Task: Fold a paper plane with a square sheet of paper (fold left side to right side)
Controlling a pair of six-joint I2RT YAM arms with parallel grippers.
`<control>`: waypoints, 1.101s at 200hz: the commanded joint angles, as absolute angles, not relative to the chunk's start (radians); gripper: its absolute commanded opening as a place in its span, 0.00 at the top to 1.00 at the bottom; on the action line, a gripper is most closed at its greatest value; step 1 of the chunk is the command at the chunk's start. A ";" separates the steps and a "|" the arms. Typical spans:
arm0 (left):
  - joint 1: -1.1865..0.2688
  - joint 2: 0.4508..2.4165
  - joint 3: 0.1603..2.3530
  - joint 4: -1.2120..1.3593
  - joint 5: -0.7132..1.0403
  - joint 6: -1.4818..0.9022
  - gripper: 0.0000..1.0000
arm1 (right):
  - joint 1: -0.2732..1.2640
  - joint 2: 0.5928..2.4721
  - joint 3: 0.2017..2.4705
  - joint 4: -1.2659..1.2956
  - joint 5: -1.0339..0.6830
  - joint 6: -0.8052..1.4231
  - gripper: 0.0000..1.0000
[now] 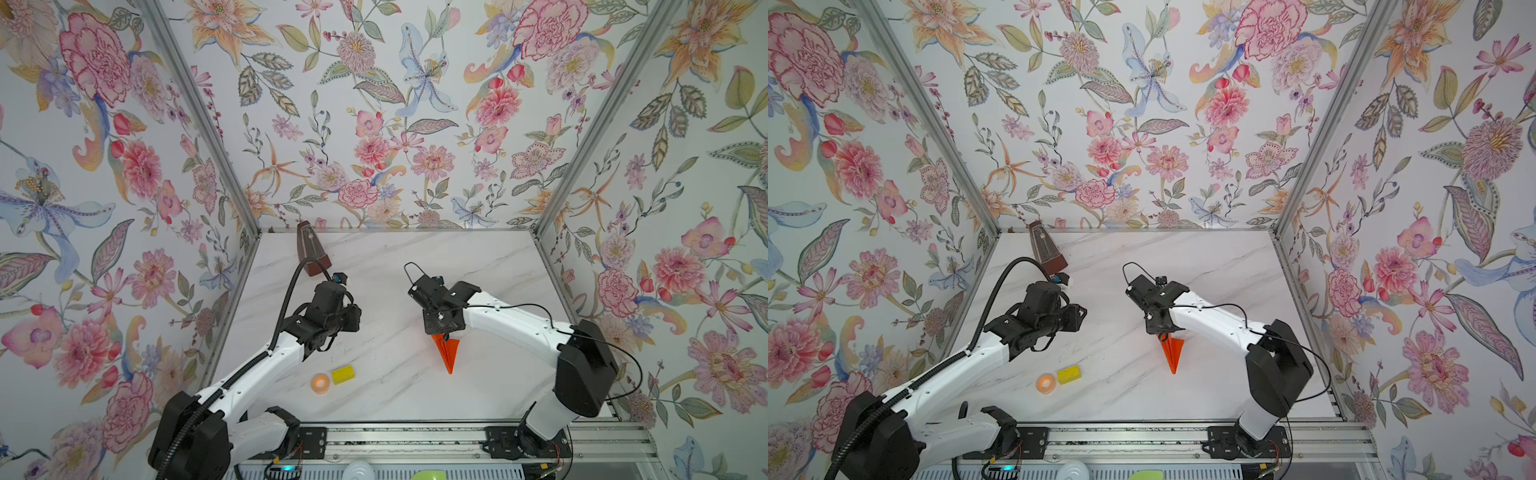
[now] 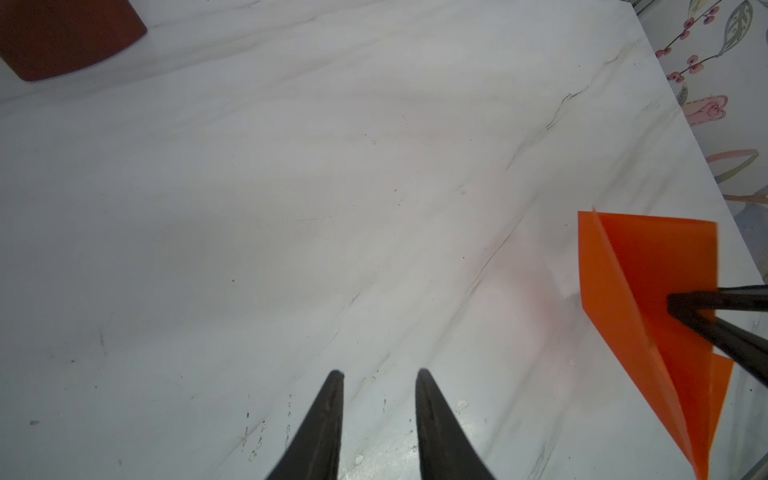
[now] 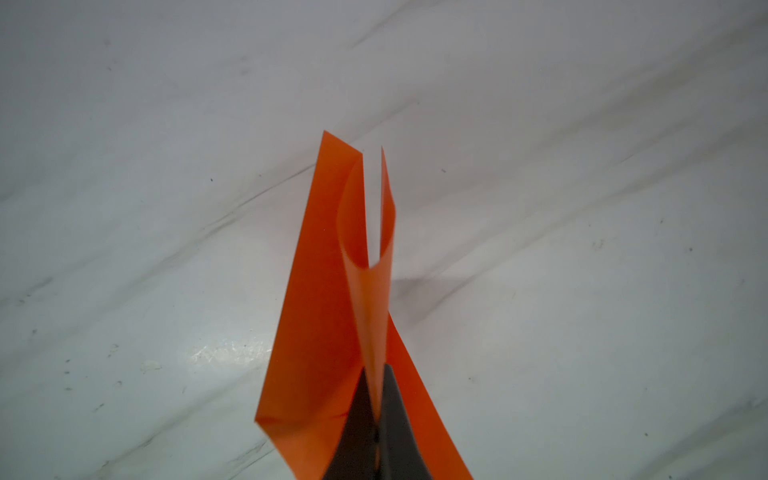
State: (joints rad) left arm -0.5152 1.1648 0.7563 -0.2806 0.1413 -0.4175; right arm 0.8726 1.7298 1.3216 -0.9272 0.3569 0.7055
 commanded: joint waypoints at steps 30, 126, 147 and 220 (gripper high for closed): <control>-0.505 1.154 0.703 -0.214 0.245 -0.463 0.67 | 0.960 1.852 1.430 -0.893 0.200 0.756 0.69; -0.589 1.264 0.648 -0.061 0.364 -0.557 0.65 | 0.731 1.456 0.887 -0.512 -0.246 0.754 0.81; -0.651 1.303 0.647 -0.017 0.364 -0.599 0.64 | 0.717 1.450 0.783 -0.404 -0.325 0.751 0.91; -0.816 1.453 0.615 0.169 0.371 -0.718 0.47 | 0.760 1.528 0.651 -0.101 -0.443 0.876 0.99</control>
State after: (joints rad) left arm -0.7918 1.4231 0.6502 0.0719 0.3557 -0.6579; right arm 0.7475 1.5059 0.6720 -0.2283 -0.4076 0.8177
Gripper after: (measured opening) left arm 0.508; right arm 0.048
